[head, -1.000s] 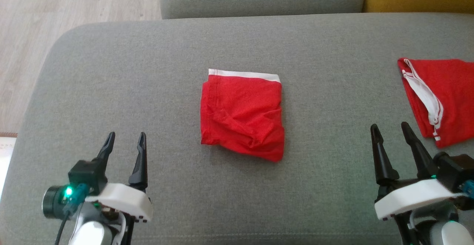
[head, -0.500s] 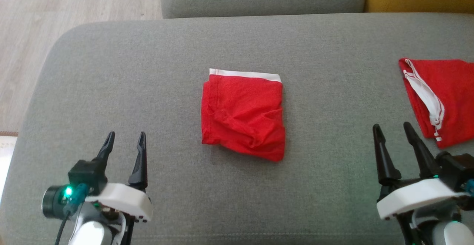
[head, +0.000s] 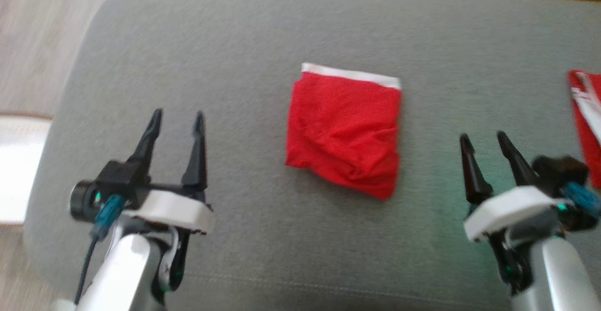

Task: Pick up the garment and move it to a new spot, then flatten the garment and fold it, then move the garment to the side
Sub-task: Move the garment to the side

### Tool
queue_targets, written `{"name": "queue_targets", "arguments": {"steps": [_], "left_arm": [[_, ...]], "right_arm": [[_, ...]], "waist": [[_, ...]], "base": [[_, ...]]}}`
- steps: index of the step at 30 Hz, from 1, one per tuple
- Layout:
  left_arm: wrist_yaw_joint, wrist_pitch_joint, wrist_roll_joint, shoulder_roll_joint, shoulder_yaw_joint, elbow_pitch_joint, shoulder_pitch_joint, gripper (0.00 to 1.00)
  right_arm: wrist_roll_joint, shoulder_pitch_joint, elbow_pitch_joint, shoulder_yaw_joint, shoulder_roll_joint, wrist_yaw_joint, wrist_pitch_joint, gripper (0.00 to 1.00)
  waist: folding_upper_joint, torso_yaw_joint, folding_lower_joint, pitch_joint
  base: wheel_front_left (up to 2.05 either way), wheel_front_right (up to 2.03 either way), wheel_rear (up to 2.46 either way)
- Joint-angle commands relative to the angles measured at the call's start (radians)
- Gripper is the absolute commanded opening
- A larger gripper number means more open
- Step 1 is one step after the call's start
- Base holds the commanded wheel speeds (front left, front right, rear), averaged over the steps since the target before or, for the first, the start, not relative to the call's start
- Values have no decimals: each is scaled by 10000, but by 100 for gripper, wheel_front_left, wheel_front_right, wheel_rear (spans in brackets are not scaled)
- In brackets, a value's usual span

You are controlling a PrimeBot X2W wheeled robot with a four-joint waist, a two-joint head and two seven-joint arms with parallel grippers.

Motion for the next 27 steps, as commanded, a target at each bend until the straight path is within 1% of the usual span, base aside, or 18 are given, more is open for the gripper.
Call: {"name": "queue_targets", "arguments": {"steps": [1,5,10,13,14,15,16,17,23,27], "left_arm": [[-72,-147,94,57,276,-173,-568,100],[-138,-390,162,-183,163,46,-963,100],[-215,-592,253,-372,96,233,-1189,100],[-226,-653,329,-409,112,280,-1208,100],[-249,-667,325,-405,146,309,-1211,100],[-256,-687,334,-454,201,299,-1208,100],[-259,-694,339,-478,224,295,-1198,100],[-260,-698,350,-494,248,292,-1188,100],[-280,-708,467,-560,377,202,-1170,100],[-338,-710,544,-597,510,97,-1084,100]], "right_arm": [[-26,-560,-41,391,-69,39,-7,100],[172,-1310,1128,812,-70,39,20,100],[385,-1962,2498,1220,-73,39,148,100],[527,-2102,3082,1382,-70,39,503,100],[596,-2113,3219,1426,-68,39,663,98],[707,-2131,3384,1447,-65,39,941,40],[769,-2131,3407,1455,-64,39,1030,6],[830,-2121,3409,1475,-63,39,1127,0],[998,-2053,3063,1482,-88,39,1074,0],[1076,-1872,2702,1575,-202,39,1146,0]], "waist": [[-1,559,-1,496],[-1,969,-1,791],[-1,1316,-1,941],[-1,1406,-1,950],[-1,1420,-1,951],[-1,1430,-1,950],[-1,1430,-1,946],[-1,1422,-1,943],[-1,1330,-1,927],[-1,1047,-1,908]], "base": [[0,0,0],[0,0,0],[0,0,0],[0,0,0],[0,0,0],[0,0,0],[0,0,0],[0,0,0],[0,0,0],[0,0,0]]}}
